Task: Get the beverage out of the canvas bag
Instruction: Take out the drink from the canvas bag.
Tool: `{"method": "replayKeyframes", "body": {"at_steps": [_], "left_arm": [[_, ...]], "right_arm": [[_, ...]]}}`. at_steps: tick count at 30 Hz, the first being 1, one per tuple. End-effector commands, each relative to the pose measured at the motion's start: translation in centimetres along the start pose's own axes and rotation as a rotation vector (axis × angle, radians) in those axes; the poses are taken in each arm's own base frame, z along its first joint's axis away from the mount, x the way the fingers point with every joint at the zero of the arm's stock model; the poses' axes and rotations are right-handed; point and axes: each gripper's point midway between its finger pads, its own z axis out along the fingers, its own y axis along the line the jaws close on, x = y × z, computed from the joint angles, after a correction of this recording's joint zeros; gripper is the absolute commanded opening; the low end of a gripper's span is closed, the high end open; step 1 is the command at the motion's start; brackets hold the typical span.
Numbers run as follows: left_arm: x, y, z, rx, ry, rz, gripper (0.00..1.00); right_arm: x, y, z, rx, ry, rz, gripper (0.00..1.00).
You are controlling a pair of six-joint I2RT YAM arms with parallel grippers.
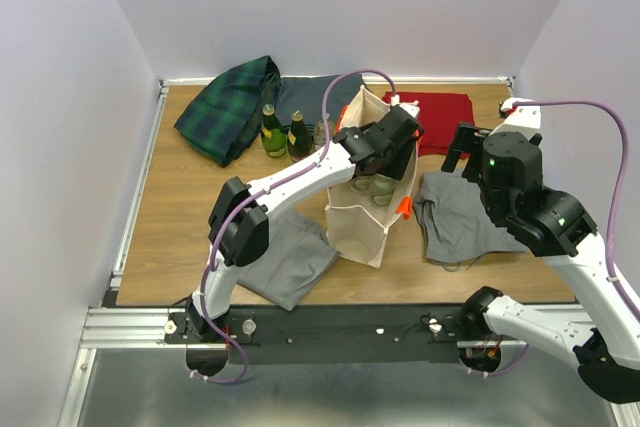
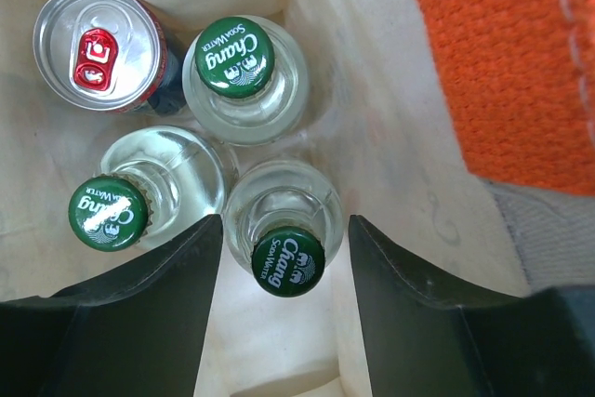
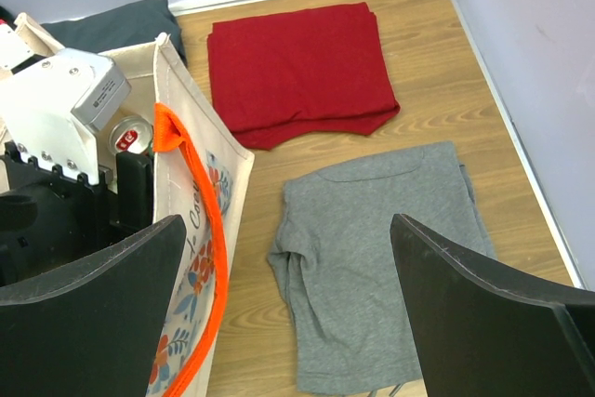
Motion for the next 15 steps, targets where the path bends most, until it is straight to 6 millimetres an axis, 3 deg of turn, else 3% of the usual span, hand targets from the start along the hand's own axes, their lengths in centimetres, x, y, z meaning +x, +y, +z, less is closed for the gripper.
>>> {"method": "replayKeyframes", "body": {"at_steps": [1, 15], "left_arm": [[1.09, 0.17, 0.74, -0.024, 0.025, 0.007, 0.66], [1.16, -0.03, 1.10, -0.010, 0.029, 0.004, 0.56]], "right_arm": [[-0.30, -0.16, -0.15, 0.009, -0.017, 0.029, 1.00], [-0.58, -0.41, -0.37, 0.012, -0.027, 0.035, 1.00]]}}
